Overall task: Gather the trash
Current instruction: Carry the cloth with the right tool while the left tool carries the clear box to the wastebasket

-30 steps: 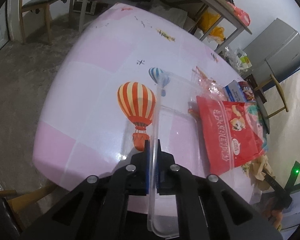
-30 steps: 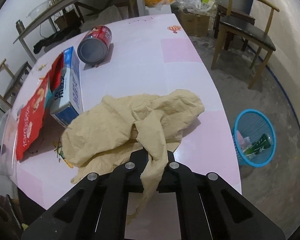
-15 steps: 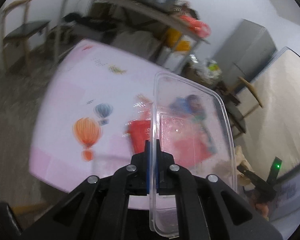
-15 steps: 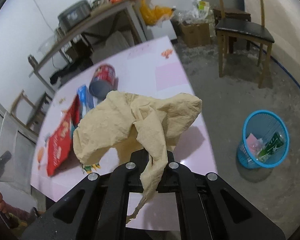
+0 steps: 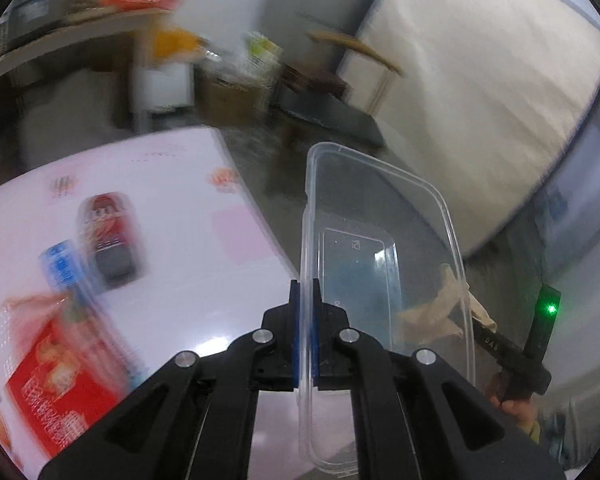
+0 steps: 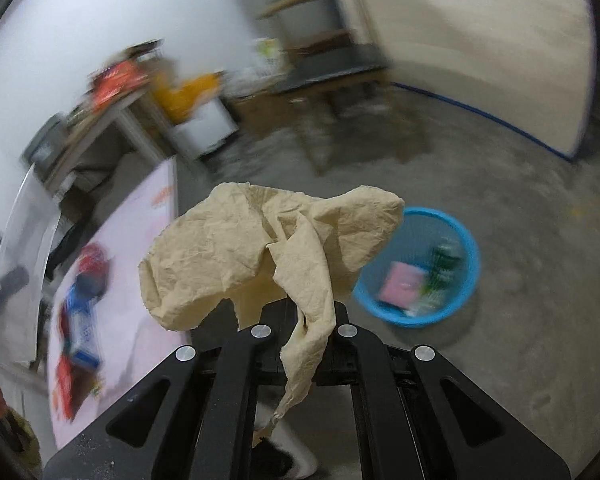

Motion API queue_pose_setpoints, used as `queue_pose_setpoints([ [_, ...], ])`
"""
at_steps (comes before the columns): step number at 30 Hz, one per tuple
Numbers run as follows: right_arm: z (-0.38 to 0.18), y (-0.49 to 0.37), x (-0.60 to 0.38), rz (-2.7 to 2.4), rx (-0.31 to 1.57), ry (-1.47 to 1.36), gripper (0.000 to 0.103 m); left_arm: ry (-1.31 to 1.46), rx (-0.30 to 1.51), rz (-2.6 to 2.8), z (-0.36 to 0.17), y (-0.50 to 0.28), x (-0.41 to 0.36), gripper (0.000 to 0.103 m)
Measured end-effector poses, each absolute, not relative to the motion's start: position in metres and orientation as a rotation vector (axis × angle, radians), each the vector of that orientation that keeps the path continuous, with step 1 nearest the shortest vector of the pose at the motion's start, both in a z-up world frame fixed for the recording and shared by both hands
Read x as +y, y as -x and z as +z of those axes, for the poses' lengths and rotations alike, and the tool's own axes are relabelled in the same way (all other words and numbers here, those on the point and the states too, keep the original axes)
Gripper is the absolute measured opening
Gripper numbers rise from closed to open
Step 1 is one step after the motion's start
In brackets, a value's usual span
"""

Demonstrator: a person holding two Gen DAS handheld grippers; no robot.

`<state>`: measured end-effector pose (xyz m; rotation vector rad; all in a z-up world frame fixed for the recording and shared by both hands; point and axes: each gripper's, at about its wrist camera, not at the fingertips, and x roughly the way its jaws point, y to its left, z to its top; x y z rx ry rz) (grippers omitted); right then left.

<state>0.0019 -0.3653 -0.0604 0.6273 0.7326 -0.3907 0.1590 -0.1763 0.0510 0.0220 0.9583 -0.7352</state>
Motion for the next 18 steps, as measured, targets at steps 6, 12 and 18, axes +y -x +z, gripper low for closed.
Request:
queue_pose_setpoints([
  [6, -0.119, 0.006, -0.423, -0.559, 0.807, -0.728, 0.003, -0.309, 1.079, -0.791, -0.021, -0.177, -0.340, 0.003],
  [12, -0.178, -0.024, -0.468, -0.627, 0.912, -0.784, 0.003, -0.446, 1.186, -0.747, -0.103, -0.197, -0.435, 0.004],
  [18, -0.211, -0.051, -0.507, -0.712, 0.960, -0.776, 0.004, -0.461, 1.292, -0.749, -0.164, -0.228, -0.496, 0.010],
])
